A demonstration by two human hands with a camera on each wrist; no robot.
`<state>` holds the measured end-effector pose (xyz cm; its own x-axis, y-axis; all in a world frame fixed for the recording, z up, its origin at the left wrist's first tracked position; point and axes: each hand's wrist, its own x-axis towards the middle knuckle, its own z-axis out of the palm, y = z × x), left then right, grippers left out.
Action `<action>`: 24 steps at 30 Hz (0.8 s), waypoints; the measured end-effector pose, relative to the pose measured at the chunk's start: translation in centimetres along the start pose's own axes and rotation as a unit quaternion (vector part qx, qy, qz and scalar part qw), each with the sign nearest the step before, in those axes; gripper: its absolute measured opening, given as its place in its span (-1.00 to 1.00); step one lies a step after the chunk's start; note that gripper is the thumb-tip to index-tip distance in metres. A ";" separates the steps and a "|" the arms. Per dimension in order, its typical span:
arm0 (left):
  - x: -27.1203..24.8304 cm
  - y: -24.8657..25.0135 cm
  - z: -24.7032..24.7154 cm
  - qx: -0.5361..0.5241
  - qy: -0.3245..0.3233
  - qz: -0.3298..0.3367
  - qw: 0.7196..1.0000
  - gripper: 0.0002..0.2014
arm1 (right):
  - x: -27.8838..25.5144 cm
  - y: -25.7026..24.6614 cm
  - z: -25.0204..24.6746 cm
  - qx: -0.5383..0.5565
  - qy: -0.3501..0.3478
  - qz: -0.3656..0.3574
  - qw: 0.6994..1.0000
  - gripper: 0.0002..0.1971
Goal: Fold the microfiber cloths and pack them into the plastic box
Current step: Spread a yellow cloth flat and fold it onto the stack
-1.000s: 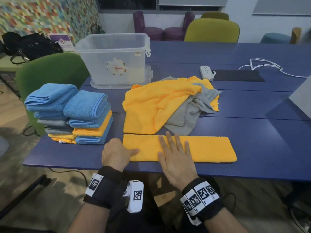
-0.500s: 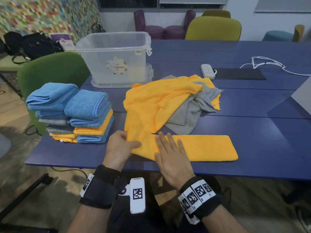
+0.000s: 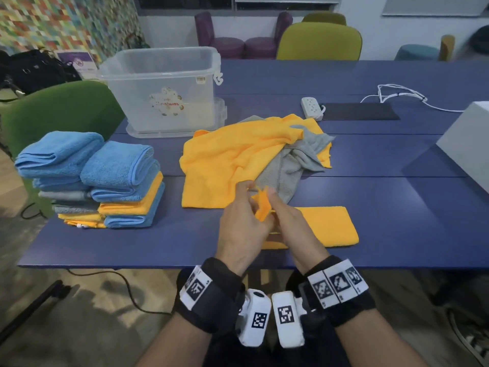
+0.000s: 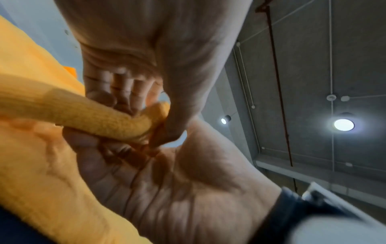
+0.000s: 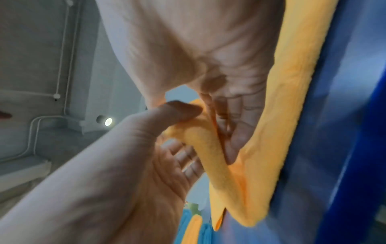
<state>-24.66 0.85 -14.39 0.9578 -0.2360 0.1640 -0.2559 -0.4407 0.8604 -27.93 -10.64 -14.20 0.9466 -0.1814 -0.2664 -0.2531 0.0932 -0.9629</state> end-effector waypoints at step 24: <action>-1.7 -6.2 4.3 0.361 -0.129 0.155 0.911 -0.42 | -0.6 1.4 -8.4 -0.524 0.307 0.015 0.794 -0.58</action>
<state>-25.27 0.28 -22.04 0.7865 -0.6001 0.1456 -0.6167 -0.7509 0.2362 -30.54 -18.59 -15.77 0.7420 -0.6685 0.0493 -0.6062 -0.7006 -0.3765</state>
